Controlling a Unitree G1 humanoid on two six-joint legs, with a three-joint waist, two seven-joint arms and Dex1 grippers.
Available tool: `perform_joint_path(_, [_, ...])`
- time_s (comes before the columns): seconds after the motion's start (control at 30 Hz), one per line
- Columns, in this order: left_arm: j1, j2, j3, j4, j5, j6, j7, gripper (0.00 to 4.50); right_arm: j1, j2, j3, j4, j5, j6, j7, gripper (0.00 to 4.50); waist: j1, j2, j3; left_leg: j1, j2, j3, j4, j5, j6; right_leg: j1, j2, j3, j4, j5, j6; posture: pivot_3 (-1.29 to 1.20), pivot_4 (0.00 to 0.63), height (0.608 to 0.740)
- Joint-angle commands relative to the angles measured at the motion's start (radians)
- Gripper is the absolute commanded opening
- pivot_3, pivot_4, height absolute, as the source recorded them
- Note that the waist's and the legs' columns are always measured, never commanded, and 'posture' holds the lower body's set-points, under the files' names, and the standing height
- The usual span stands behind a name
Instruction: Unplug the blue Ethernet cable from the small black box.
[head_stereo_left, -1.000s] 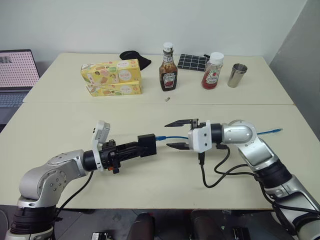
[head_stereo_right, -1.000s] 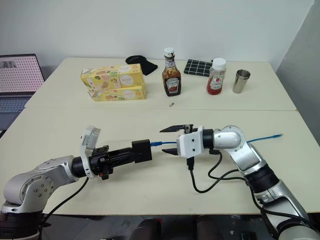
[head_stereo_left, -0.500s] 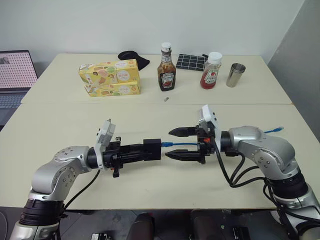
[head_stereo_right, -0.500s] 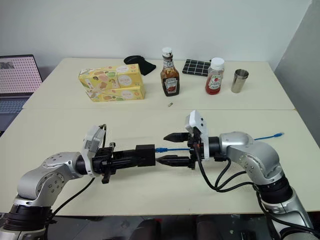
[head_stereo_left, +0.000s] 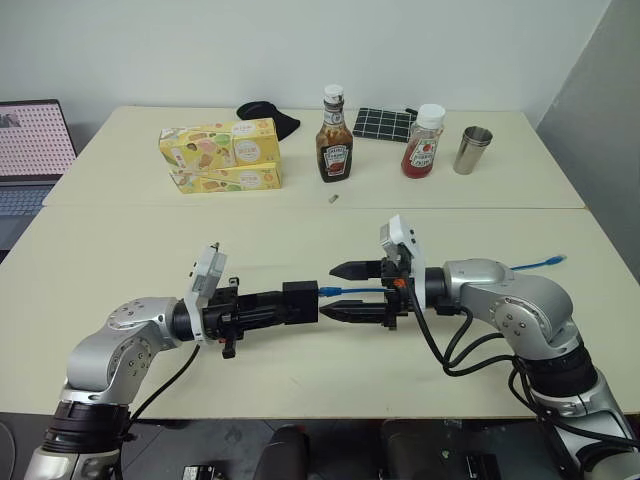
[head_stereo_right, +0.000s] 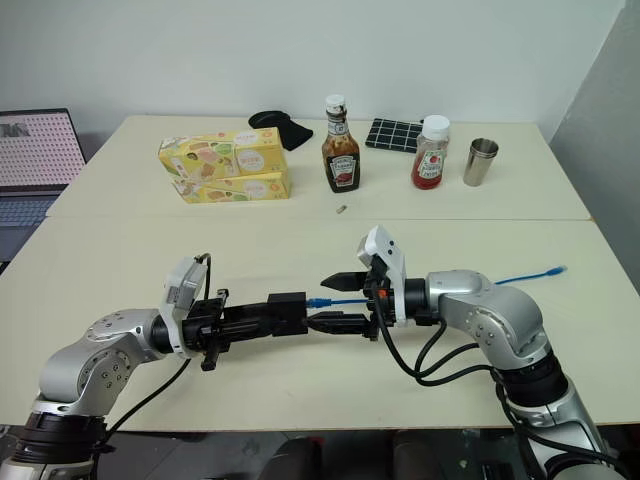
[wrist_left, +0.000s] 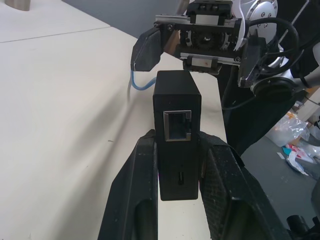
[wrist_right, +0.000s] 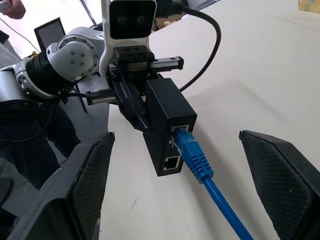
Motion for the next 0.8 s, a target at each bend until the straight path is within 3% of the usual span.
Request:
perform_joint_path(0.03, [-0.002,-0.007,0.013,-0.007,0.003,-0.028,-0.012,0.78,-0.026,0.012,0.012,-0.003,-0.012,0.000,0.001,3.45,0.000,0.000,0.000,0.000,0.000,0.000,0.000,0.000,0.000,0.000,0.000,0.000,0.000,0.000,0.000,0.00,0.150,0.740])
perform_joint_path(0.37, [0.005,-0.009,0.009,-0.001,0.015,-0.048,-0.026,0.78,-0.036,0.010,0.051,0.009,-0.063,-0.015,0.023,0.79,0.000,0.000,0.000,0.000,0.000,0.000,0.000,0.000,0.000,0.000,0.000,0.000,0.000,0.000,0.000,0.00,0.150,0.740])
perform_joint_path(0.47, [0.011,-0.007,0.010,0.000,0.022,-0.055,-0.038,0.78,-0.038,0.003,0.056,0.013,-0.074,-0.019,0.043,0.18,0.000,0.000,0.000,0.000,0.000,0.000,0.000,0.000,0.000,0.000,0.000,0.000,0.000,0.000,0.000,0.00,0.150,0.740])
perform_joint_path(0.8, [0.033,0.000,0.002,-0.019,0.028,-0.071,-0.073,0.78,-0.062,-0.022,0.071,0.040,-0.081,-0.004,0.115,0.04,0.000,0.000,0.000,0.000,0.000,0.000,0.000,0.000,0.000,0.000,0.000,0.000,0.000,0.000,0.000,0.00,0.150,0.740])
